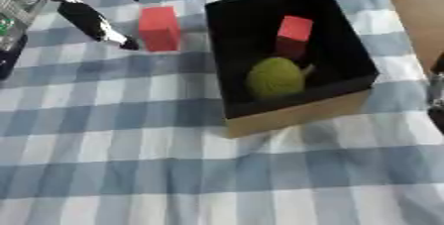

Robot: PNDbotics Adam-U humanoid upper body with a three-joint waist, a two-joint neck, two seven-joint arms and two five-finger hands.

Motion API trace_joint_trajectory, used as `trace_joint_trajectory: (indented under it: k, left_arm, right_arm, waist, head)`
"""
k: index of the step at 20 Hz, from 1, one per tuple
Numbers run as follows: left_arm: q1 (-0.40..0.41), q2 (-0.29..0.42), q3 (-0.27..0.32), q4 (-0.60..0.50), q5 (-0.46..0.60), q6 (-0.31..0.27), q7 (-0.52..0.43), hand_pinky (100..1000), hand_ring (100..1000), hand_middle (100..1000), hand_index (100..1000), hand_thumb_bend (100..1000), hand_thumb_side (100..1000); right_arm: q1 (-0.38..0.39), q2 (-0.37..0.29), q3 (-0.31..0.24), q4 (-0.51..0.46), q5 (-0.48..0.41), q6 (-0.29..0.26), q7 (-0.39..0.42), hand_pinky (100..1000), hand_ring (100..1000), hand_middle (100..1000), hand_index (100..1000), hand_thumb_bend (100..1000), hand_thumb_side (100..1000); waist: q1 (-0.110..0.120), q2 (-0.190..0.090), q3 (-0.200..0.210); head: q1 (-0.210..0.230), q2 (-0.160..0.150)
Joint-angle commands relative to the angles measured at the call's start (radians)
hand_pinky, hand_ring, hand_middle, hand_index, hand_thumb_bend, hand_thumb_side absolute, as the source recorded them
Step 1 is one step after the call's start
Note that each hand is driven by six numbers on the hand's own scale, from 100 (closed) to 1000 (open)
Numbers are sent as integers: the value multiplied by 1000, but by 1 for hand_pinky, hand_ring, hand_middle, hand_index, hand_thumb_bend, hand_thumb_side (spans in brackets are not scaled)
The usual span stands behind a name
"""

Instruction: Pick up objects on the table and place them in the box.

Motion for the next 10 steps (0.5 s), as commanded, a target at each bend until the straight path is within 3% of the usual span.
trace_joint_trajectory:
  k: [1,10]
  left_arm:
    - [-32,21,14,-6,-9,4,2,906,923,823,955,659,480]
    - [-38,3,31,26,-39,27,28,904,922,818,950,616,499]
  right_arm:
    - [-10,-13,-2,-15,2,1,3,897,1000,415,856,100,470]
    - [-23,-3,2,-15,0,5,12,899,1000,409,856,100,470]
  waist:
    - [-7,-2,2]
    - [-5,25,-4]
  head:
    - [6,-12]
    - [28,-28]
